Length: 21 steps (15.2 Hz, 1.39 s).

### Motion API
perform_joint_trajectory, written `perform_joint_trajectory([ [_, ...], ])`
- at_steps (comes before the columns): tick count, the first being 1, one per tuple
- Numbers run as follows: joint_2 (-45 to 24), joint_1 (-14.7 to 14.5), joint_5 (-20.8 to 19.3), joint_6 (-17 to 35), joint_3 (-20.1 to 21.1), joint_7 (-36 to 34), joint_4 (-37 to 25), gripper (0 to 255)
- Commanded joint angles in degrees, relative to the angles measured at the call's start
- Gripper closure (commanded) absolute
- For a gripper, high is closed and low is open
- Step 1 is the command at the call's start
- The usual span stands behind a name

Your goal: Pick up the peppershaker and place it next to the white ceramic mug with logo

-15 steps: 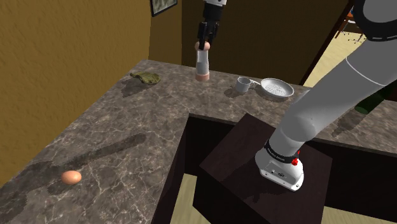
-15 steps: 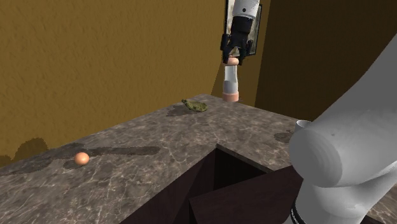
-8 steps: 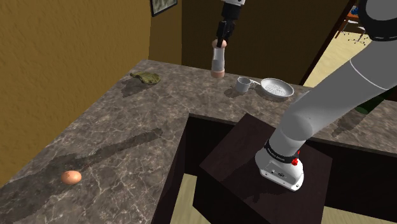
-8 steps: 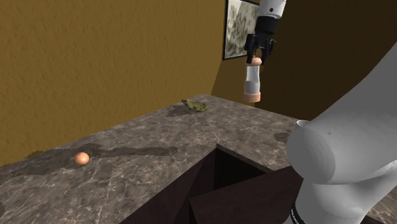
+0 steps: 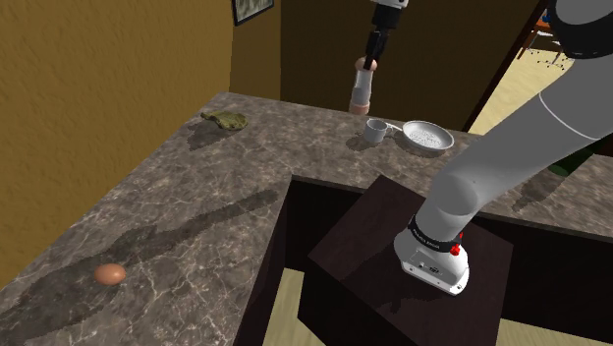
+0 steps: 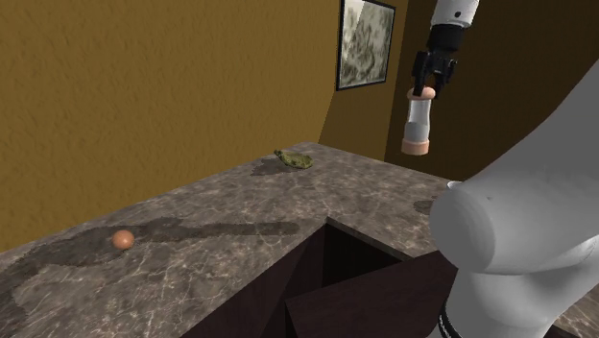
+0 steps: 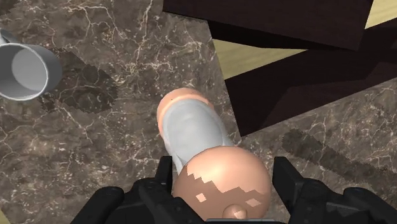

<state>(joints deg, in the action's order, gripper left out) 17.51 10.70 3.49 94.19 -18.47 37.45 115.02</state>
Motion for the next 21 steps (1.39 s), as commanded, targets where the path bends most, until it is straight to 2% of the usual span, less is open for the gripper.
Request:
perform_joint_trajectory([
  [1,-0.8,1.1,-0.6,-0.4,-2.1,3.1,-0.9,255],
  [12,-9.8,6.5,-0.6,-3.7,-13.3,20.2,-10.9,255],
  [17,-17.2,9.8,2.1,-5.8,-18.3,29.1,-18.4,255],
  [21,-24.9,14.0,6.0,-8.3,-21.6,36.4,-26.1,255],
])
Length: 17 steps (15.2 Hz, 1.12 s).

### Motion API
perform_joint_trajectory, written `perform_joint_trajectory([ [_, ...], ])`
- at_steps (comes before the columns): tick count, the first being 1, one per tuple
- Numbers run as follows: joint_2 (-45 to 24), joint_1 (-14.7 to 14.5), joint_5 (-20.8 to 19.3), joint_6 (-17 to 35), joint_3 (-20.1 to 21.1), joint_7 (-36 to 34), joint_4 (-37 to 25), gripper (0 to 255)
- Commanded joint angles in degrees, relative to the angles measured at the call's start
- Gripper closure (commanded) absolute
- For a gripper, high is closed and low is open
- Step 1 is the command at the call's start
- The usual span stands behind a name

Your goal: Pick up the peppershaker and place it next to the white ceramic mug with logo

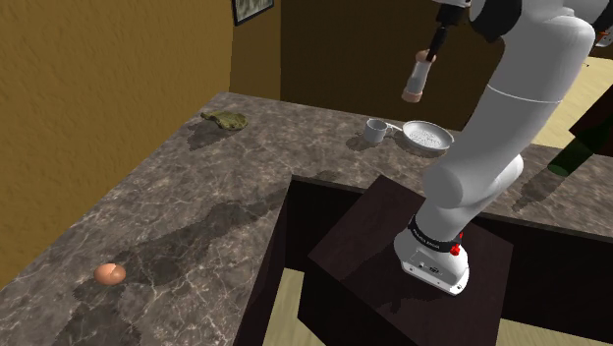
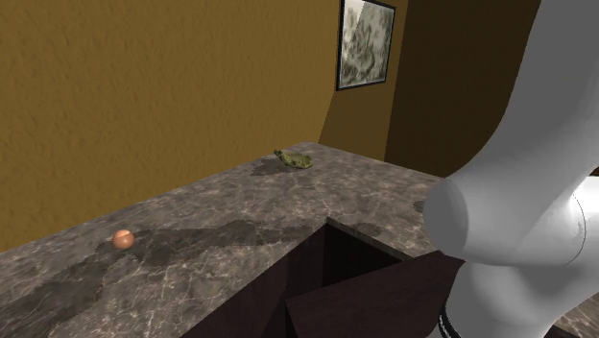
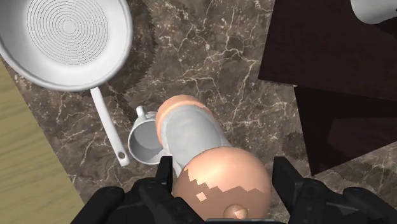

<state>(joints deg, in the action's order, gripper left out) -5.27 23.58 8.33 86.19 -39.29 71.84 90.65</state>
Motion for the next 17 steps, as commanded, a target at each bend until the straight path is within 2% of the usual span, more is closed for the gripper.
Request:
perform_joint_trajectory([
  [1,-5.1,3.0,2.8,-1.4,-1.7,4.6,-4.9,255],
  [17,-4.5,2.1,2.6,11.1,-1.0,5.4,8.1,255],
])
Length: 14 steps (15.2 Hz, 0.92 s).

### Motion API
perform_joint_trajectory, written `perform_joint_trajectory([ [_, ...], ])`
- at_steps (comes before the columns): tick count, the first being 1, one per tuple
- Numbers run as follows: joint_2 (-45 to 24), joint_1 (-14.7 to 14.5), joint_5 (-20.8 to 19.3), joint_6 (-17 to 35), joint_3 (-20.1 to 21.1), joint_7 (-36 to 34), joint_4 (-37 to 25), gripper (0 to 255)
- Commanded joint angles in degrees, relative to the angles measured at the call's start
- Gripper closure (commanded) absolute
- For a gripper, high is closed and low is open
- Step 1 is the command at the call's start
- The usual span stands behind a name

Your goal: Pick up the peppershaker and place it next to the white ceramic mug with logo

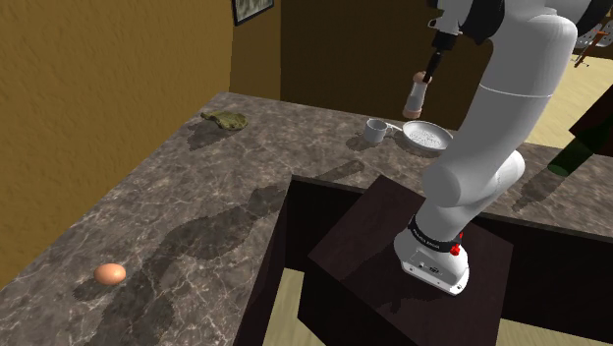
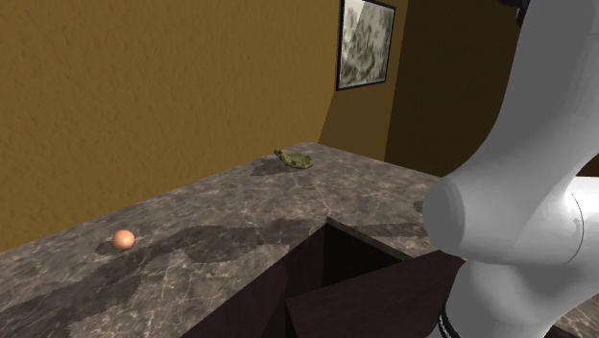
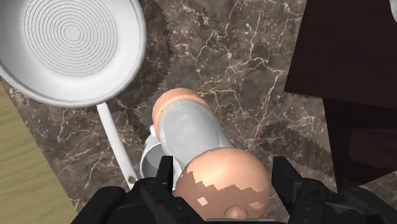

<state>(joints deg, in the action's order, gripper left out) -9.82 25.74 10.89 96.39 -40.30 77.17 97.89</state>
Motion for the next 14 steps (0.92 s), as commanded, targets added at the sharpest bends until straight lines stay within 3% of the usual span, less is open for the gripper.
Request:
perform_joint_trajectory([
  [1,0.0,-0.1,0.1,1.6,0.1,0.2,1.5,255],
  [14,-2.7,0.2,2.2,10.7,0.6,2.3,8.8,255],
])
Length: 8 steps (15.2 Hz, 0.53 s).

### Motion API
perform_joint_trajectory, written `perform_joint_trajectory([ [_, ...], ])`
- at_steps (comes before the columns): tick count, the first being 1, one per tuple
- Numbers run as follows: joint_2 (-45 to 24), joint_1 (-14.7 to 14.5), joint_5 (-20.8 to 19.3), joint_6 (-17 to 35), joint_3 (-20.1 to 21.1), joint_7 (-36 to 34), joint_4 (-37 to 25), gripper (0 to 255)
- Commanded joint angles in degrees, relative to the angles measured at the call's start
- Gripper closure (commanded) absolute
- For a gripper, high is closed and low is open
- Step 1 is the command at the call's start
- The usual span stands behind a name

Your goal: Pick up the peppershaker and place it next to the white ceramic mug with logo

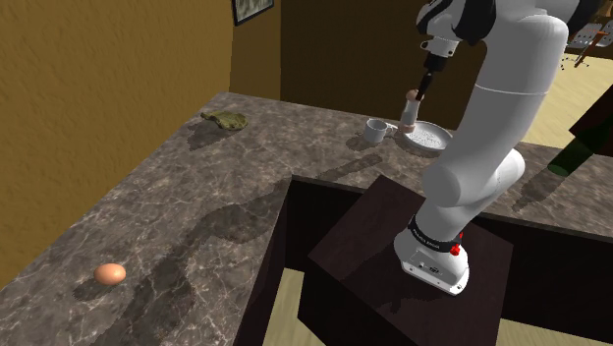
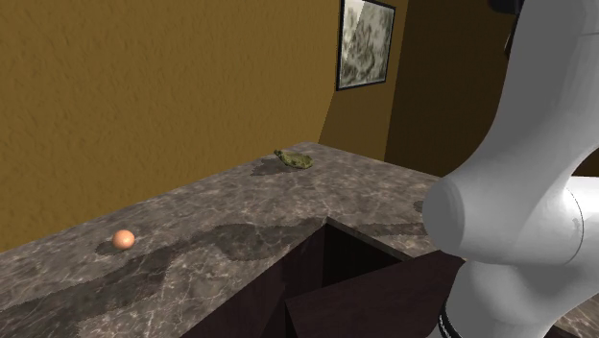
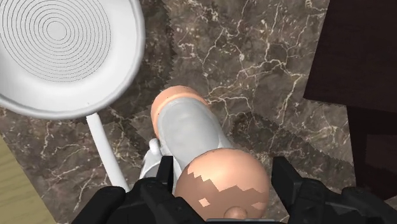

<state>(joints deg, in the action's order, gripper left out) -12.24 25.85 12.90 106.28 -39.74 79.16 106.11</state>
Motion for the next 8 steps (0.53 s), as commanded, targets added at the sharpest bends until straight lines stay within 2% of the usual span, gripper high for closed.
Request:
perform_joint_trajectory([
  [1,-0.6,0.1,0.5,1.5,0.1,0.5,1.0,255],
  [8,-3.0,0.6,2.4,6.0,0.7,2.1,3.8,255],
])
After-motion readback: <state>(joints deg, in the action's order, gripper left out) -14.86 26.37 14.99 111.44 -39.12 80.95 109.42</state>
